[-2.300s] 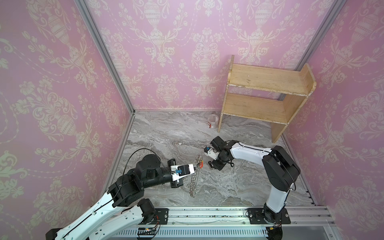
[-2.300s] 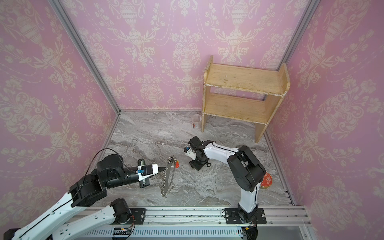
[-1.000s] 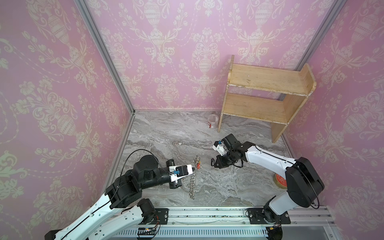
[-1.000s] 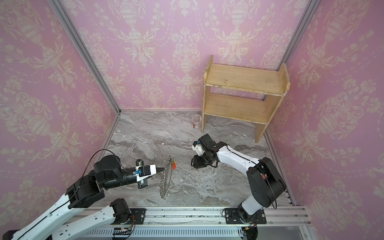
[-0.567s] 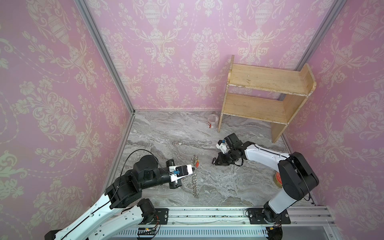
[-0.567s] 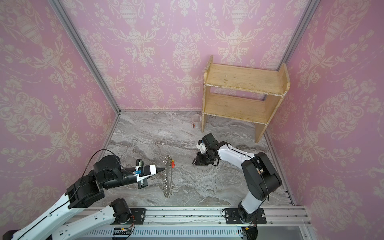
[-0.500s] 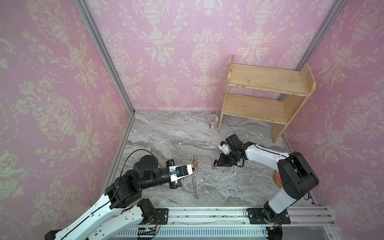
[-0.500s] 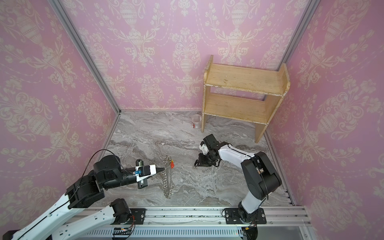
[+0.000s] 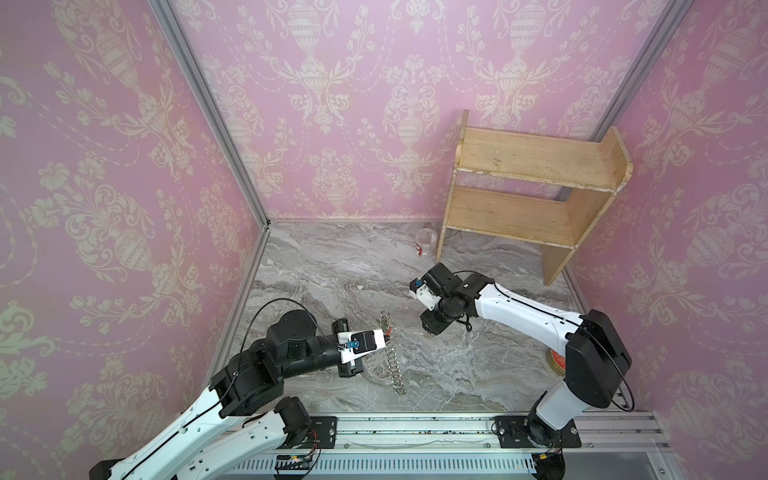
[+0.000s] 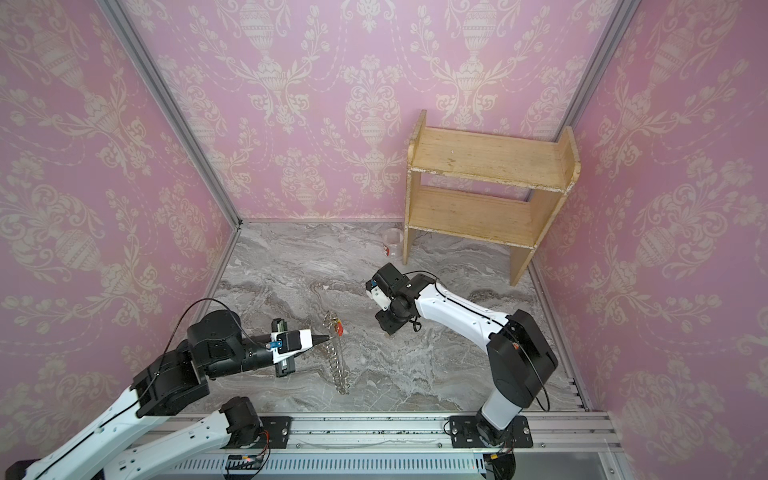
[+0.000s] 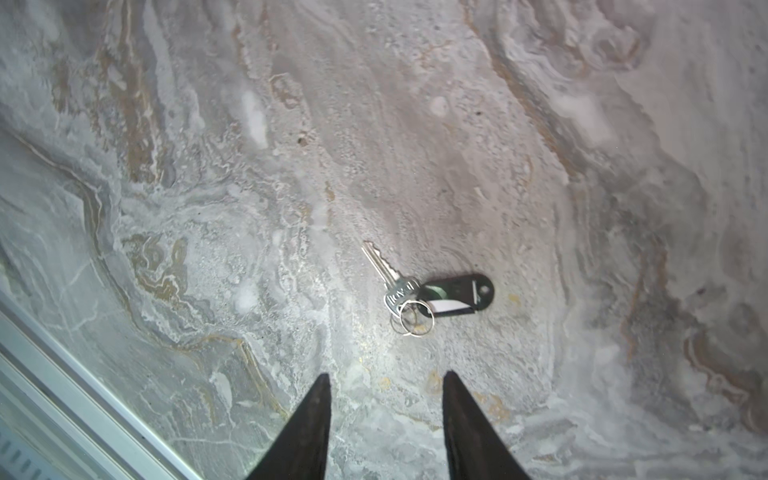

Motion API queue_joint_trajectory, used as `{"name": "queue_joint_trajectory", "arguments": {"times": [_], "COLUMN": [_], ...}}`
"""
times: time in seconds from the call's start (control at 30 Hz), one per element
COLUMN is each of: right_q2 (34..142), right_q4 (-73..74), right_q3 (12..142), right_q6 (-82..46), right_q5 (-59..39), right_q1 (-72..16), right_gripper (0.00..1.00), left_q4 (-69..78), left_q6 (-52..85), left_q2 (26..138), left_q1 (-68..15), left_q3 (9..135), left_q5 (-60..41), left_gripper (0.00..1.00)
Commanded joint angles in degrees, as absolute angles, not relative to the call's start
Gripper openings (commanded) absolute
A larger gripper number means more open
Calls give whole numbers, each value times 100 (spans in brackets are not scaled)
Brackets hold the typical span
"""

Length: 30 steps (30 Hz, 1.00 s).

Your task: Put the keys on the keyring

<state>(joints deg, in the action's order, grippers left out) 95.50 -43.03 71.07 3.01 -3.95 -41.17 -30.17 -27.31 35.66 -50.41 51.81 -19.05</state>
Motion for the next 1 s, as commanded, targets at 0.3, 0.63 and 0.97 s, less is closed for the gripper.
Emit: {"name": "queue_joint_trajectory", "arguments": {"times": [0.3, 0.63, 0.97], "right_q2": [10351, 10773, 10944], "right_q4": [-5049, -4742, -4441], "right_q3": [7261, 7479, 7519], "right_q6": [1157, 199, 48], "right_q5": [-53, 281, 176], "right_q1": [-3873, -3816, -3815], "right_gripper": [44, 43, 43], "left_q4": [-3153, -3182, -3148], "left_q6": [-2619, -2602, -2611], "left_q2": [3340, 3286, 3270], "left_q1": [-5037, -5041, -5036], "left_q3": [5388, 5388, 5354], "left_q5": [-1784, -1762, -1767], "left_gripper": [0, 0, 0]}}
